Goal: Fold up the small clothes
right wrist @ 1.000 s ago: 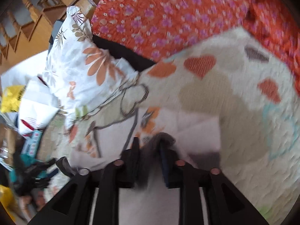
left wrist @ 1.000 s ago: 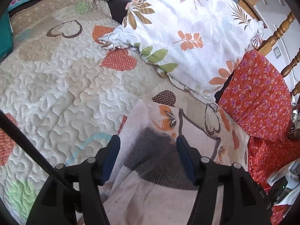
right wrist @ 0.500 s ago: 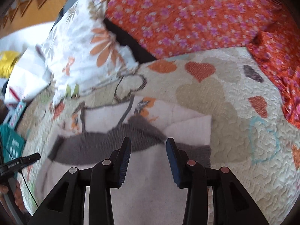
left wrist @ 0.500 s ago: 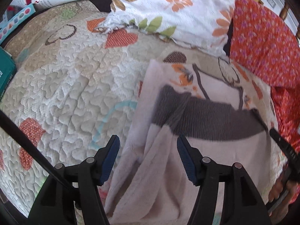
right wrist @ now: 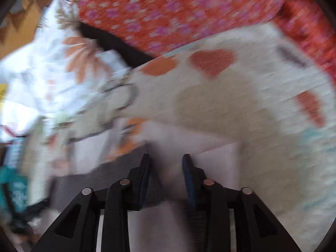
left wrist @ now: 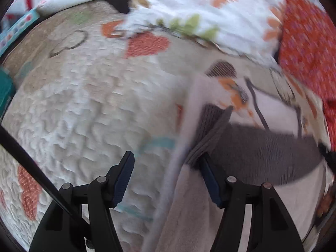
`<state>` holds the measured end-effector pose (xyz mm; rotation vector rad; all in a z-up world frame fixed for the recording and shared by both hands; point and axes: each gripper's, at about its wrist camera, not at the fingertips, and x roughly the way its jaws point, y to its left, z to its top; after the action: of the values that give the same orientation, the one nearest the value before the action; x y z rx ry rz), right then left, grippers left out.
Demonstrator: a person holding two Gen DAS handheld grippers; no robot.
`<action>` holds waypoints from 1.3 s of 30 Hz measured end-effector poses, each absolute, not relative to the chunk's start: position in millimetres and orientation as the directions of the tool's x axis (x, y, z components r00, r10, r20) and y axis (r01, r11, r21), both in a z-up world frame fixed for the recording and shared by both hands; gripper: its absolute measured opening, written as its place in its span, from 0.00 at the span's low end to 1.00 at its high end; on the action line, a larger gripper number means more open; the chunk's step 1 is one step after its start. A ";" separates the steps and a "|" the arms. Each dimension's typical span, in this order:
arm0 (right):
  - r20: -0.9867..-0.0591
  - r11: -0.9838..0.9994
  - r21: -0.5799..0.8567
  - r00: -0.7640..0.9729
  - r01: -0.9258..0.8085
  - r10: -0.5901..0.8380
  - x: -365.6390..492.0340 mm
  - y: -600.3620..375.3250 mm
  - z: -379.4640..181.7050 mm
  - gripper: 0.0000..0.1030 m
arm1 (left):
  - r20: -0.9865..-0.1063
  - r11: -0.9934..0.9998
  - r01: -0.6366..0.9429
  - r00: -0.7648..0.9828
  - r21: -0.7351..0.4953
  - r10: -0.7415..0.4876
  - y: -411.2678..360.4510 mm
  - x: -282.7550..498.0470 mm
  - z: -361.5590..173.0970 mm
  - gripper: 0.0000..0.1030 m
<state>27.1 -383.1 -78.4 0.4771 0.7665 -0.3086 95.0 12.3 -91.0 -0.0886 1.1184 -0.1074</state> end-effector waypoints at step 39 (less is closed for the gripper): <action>-0.868 0.905 0.161 0.492 0.394 -0.060 -152.9 -331.1 -87.6 0.09 | -0.904 0.994 0.096 0.418 -0.057 -0.092 95.1 -11.0 -67.5 0.12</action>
<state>-152.9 -331.1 -87.6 0.3623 1.0243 -0.2826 -11.0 95.1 -67.5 0.0036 1.1334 -0.1175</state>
